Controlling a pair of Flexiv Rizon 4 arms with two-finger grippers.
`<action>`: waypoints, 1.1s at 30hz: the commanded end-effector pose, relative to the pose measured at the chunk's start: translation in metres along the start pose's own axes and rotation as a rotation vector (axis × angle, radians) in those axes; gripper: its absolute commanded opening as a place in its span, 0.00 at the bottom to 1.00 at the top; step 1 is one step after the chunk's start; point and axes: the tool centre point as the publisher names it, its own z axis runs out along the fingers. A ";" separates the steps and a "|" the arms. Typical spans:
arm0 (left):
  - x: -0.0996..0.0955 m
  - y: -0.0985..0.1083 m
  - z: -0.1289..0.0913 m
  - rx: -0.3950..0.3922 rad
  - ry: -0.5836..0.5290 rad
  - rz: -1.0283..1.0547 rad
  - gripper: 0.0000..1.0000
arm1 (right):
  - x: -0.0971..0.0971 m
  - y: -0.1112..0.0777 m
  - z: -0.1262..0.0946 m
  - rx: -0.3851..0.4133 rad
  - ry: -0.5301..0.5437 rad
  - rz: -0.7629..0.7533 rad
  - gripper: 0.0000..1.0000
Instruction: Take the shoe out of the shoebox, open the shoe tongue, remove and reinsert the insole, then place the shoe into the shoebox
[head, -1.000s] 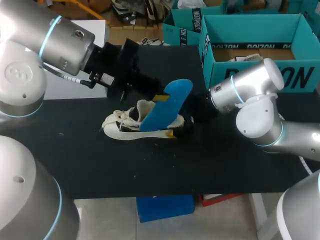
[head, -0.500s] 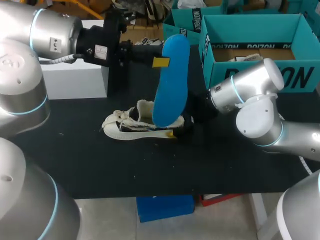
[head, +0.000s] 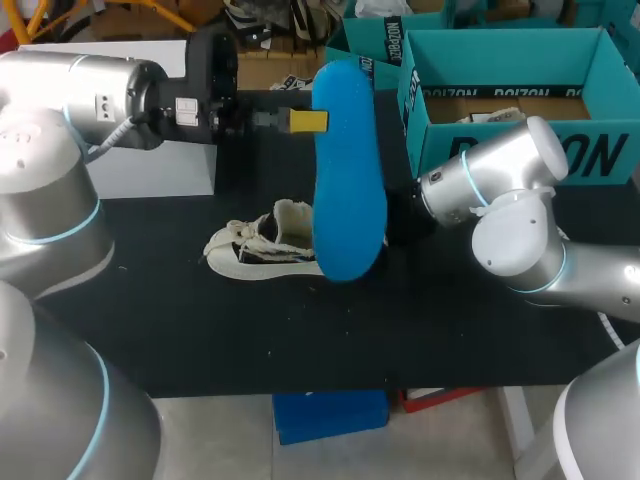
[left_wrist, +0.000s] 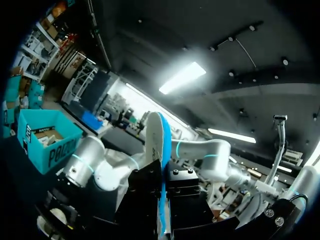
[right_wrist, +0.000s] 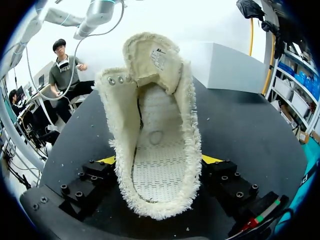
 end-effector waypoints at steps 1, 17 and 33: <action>-0.001 0.005 -0.006 -0.013 0.005 0.004 0.00 | -0.001 -0.003 0.003 0.002 -0.001 0.001 0.00; 0.001 0.010 -0.015 -0.016 0.046 0.028 0.00 | -0.001 -0.003 0.003 0.002 -0.001 0.001 0.00; 0.002 0.009 -0.018 -0.011 0.051 0.036 0.00 | -0.001 -0.003 0.003 0.002 -0.001 0.001 0.00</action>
